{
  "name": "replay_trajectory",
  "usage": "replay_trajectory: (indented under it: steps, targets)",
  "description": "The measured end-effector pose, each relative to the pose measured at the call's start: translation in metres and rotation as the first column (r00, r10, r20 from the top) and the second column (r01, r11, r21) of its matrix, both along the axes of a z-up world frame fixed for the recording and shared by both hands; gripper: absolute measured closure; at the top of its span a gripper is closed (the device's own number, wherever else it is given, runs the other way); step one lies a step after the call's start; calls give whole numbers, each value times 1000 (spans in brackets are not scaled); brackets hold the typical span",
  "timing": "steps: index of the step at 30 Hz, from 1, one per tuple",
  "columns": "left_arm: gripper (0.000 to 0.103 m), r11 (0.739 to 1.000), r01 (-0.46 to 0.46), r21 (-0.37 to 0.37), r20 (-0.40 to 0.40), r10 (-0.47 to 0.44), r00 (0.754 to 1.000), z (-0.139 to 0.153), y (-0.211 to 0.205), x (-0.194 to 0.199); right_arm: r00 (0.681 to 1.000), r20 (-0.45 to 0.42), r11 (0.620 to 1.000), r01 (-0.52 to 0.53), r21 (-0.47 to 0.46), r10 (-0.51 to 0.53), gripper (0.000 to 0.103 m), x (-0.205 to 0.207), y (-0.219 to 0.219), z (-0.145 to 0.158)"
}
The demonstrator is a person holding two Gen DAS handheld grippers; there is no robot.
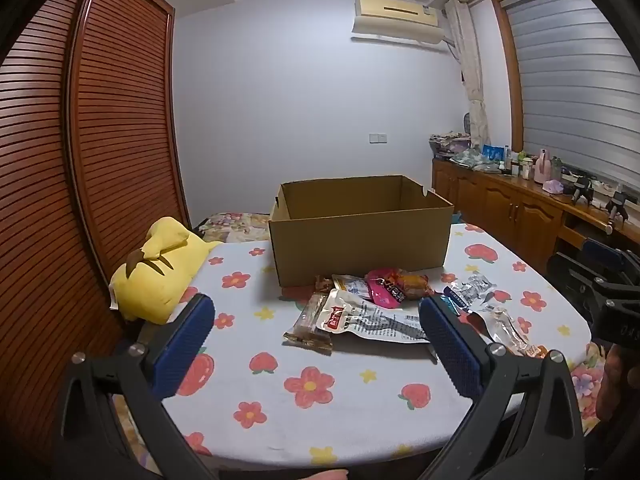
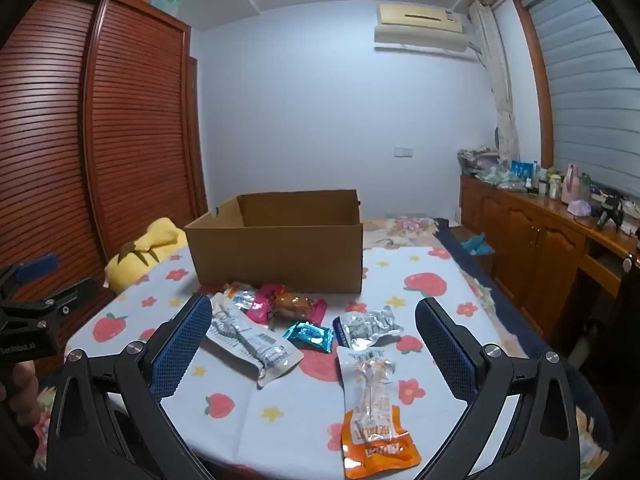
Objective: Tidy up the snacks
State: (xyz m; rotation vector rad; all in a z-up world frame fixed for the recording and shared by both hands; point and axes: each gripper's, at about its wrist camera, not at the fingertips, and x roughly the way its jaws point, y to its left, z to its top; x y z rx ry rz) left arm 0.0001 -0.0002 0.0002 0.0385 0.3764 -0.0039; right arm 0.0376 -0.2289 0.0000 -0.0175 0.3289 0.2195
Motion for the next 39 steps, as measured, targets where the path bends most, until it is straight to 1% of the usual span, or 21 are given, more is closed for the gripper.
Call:
replay_trajectory:
  steps: [14, 26, 39]
  targets:
    - [0, 1000, 2, 6, 4, -2, 1000, -5, -2, -3, 1000, 4, 1000, 7, -1, -7, 0, 0, -1, 0]
    - [0, 1000, 5, 8, 18, -6, 1000, 8, -3, -7, 1000, 10, 1000, 7, -7, -6, 0, -4, 0, 3]
    - [0, 1000, 6, 5, 26, -6, 1000, 11, -3, -10, 1000, 15, 1000, 2, -10, -1, 0, -4, 2, 3]
